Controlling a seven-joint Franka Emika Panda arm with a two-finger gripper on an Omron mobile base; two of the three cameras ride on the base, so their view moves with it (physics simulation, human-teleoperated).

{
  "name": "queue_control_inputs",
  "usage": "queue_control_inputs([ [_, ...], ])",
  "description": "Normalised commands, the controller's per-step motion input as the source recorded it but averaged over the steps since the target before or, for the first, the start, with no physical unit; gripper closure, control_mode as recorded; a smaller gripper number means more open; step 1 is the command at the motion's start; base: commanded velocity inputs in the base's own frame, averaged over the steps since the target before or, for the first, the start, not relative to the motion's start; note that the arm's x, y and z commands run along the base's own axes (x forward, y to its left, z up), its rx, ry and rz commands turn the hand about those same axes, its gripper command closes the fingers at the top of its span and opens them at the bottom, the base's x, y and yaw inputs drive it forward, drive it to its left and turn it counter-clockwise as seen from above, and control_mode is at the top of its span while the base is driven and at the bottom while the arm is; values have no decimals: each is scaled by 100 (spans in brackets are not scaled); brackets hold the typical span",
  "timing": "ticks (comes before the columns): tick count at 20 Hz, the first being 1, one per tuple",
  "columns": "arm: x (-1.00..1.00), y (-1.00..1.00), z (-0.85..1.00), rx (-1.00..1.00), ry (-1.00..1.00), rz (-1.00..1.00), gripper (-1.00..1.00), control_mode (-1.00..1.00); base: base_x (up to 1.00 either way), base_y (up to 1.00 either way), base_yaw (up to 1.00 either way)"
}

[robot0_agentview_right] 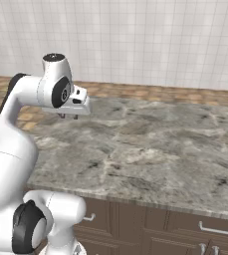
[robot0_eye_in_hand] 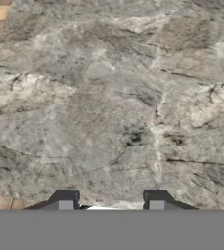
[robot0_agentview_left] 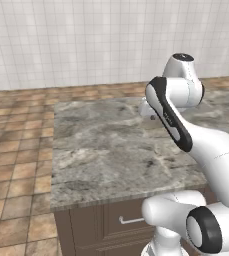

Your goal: Navigate to the coffee machine.

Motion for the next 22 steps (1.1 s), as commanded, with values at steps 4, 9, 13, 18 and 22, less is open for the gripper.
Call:
queue_control_inputs([
  [4, -39, 3, 0, 0, 0, 0, -100, -100, 0, 0, 0],
  [9, -98, 0, 0, 0, -9, 0, -100, -100, 0, 0, 0],
  [13, -81, 0, 0, 0, -22, 0, -100, -100, 0, 0, 0],
  [18, -74, 0, 0, -3, -66, 0, -100, -100, 0, 0, 0],
  [22, -52, 0, 0, -1, -60, 0, -100, -100, 0, 0, 0],
])
